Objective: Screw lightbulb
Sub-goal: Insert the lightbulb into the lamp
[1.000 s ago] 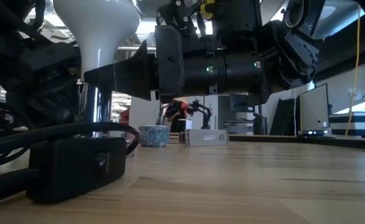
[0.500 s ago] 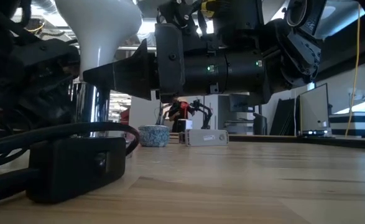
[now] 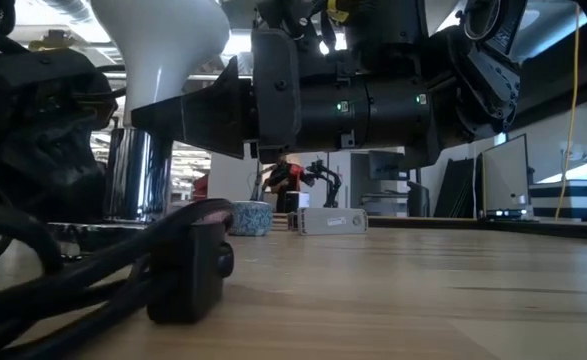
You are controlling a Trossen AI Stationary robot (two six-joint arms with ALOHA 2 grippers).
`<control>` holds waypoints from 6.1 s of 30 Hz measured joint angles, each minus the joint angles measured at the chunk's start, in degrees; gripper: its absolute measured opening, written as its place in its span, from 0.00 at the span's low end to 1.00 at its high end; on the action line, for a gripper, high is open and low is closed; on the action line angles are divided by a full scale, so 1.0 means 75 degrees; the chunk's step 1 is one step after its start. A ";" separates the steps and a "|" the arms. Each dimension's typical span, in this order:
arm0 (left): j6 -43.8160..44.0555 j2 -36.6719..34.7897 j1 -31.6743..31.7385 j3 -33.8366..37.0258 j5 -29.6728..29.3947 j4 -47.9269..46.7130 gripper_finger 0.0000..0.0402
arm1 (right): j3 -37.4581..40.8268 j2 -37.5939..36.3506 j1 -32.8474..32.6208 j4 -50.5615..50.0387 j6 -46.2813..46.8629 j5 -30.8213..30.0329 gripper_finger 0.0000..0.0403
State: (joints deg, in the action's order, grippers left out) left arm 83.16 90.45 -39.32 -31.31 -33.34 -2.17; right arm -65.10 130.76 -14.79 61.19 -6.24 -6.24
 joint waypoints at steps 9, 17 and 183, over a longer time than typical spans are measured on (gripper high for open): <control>0.0109 0.0012 -0.0013 0.0017 0.0003 0.0506 0.55 | 0.0009 0.0000 0.0041 -0.0009 -0.0029 -0.0277 0.41; 0.0043 0.0020 -0.0016 -0.0009 0.0122 0.0732 0.55 | 0.0009 0.0000 0.0038 -0.0009 -0.0029 -0.0391 0.41; -0.0948 -0.0351 0.0549 -0.0119 -0.0959 -0.0756 0.55 | 0.0003 0.0000 0.0026 -0.0029 -0.0041 -0.0219 0.41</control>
State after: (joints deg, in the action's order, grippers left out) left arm 76.05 87.83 -35.20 -32.21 -40.53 -7.84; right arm -65.08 130.76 -14.59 60.97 -6.55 -7.88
